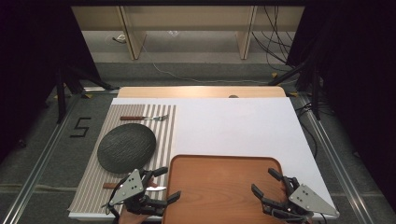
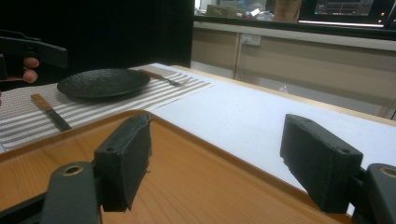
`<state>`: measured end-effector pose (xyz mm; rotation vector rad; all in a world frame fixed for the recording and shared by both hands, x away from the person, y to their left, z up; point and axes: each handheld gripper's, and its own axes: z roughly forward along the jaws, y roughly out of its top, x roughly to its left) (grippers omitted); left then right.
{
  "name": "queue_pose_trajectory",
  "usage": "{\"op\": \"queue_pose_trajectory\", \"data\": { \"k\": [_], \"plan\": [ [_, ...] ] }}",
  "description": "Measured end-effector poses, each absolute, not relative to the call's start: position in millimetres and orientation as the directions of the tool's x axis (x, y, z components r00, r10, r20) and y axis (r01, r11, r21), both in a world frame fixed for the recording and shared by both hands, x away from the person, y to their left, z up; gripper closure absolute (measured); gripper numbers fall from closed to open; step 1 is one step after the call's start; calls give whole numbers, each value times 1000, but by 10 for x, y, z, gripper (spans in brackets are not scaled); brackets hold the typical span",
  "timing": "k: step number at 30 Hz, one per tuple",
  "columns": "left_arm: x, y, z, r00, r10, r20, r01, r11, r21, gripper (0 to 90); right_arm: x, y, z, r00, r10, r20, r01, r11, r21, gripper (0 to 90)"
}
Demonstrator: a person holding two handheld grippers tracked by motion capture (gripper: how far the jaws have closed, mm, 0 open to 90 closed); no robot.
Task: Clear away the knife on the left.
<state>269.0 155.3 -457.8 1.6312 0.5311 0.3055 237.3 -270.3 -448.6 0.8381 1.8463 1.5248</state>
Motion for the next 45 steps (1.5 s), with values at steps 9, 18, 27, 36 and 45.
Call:
{"op": "queue_pose_trajectory", "data": {
  "k": [9,18,27,36,45],
  "plan": [
    [2708,1578,-4568,853,509,-115,173,-69,982,134,2373,-2700,-4485,-625,779,-54,96,144,985,259],
    [2744,1641,-4514,856,505,-111,187,-102,977,140,2375,-2700,-4487,-624,780,-55,98,148,984,260],
    [2765,1706,-4430,856,510,-87,194,-160,968,142,2376,-2696,-4487,-627,777,-56,100,152,983,259],
    [2779,1757,-4387,854,516,-65,199,-207,958,143,2375,-2695,-4487,-629,775,-57,101,154,983,259],
    [2805,1852,-4330,865,501,-42,215,-294,931,146,2375,-2693,-4489,-631,774,-56,102,154,983,260]
  ]
}}
